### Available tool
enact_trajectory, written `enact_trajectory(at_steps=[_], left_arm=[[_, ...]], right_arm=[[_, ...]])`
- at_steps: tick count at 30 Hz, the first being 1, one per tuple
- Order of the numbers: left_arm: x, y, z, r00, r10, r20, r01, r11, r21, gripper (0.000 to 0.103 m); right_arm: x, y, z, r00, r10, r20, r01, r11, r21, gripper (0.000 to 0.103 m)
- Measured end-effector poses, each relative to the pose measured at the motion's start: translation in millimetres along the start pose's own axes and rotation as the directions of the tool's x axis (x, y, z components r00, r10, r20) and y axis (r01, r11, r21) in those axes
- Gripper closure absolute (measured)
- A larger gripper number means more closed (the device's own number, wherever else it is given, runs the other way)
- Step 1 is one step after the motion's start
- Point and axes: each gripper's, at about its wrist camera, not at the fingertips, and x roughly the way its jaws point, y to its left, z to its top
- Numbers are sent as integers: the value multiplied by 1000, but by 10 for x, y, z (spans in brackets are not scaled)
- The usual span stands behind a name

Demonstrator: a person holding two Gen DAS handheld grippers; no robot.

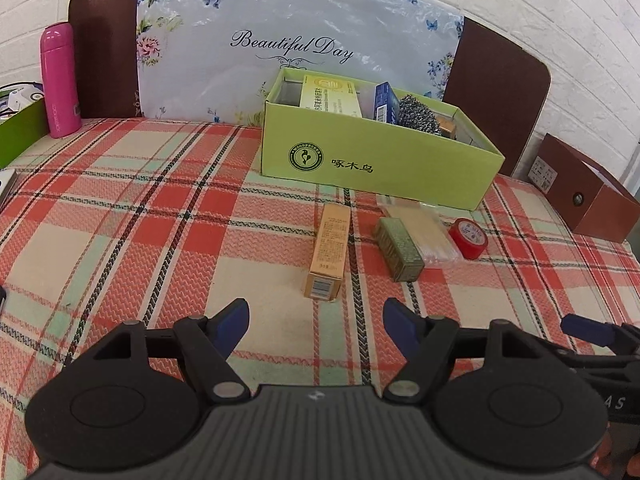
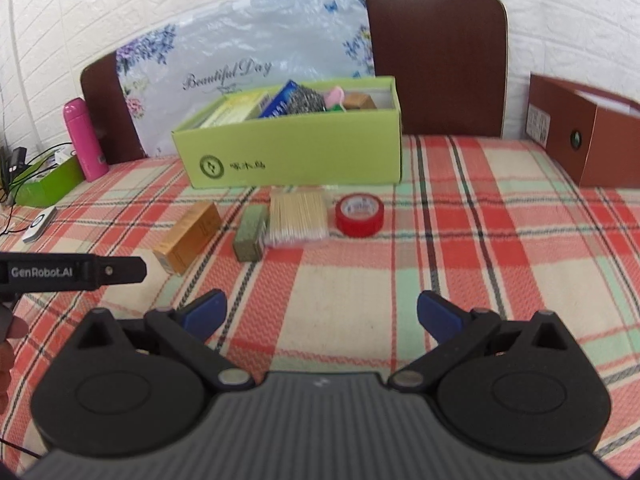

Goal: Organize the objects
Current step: 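Move left gripper to the tan cosmetic box while right moves to green soap bar, then grasp the tan cosmetic box with left gripper while right grasps the green soap bar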

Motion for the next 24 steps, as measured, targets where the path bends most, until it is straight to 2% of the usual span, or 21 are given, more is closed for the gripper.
enact_trajectory(at_steps=[8,11,13,15,17,18,24], left_arm=[[369,-16,187,1000,-10,15,10,1000,1,26],[534,-55,289,1000,-8,3,8,1000,13,37],[630,-55,338,1000,-22,-13,22,1000,6,53],[697,-51,369,999,-25,-25,25,1000,-4,60],[728,-49,372,999,-26,-29,26,1000,-1,67],[735,-41,359,999,-35,-36,36,999,2,75],[601,-12,215,999,-37,-27,38,999,31,77]], right_arm=[[99,-33,-69,999,-5,-44,6,1000,21,0],[78,-24,-63,999,-3,-36,3,1000,14,0],[64,-11,-73,1000,1,-28,-1,1000,1,0],[51,13,-83,1000,4,-18,-4,1000,-19,0],[40,37,-87,1000,20,-7,-20,999,-32,2],[35,48,-87,1000,27,-2,-27,999,-35,5],[127,175,-52,999,30,11,-29,997,-77,26]])
